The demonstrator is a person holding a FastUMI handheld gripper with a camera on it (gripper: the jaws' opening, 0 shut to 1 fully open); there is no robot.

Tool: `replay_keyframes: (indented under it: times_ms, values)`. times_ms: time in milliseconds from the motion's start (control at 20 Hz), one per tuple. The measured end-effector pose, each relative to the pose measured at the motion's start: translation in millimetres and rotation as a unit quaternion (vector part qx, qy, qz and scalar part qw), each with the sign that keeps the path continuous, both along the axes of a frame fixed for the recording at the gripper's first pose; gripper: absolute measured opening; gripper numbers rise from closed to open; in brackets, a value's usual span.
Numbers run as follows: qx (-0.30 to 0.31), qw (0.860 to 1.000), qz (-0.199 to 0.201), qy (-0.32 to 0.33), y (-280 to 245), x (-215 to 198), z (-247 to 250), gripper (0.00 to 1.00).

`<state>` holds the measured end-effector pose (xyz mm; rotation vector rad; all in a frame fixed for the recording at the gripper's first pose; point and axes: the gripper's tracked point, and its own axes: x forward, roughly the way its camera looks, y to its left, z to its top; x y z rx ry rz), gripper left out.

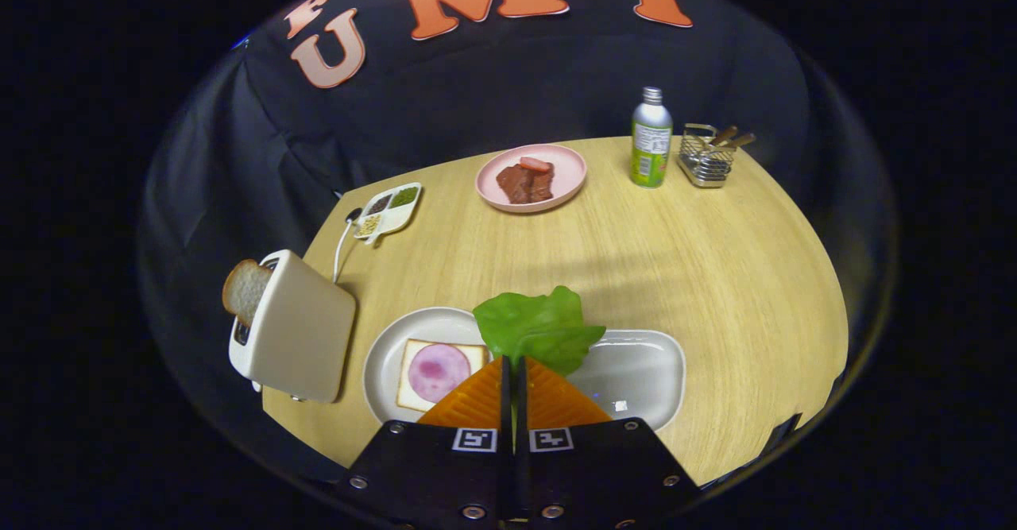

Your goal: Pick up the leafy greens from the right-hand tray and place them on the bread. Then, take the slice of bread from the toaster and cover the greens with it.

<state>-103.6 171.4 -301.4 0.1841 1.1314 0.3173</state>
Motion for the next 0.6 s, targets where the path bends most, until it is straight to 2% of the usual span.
replay_keyframes:
  times_ms: [250, 450, 600]
  values:
    - [0.012, 0.997, 0.079, 0.013, 52.1, -25.4, -7.7, 0.01]
    - [0.031, 0.991, 0.127, 0.029, 88.2, -43.2, -16.5, 0.01]
    - [0.005, 0.987, 0.16, 0.033, 91.2, -46.4, -35.9, 0.01]
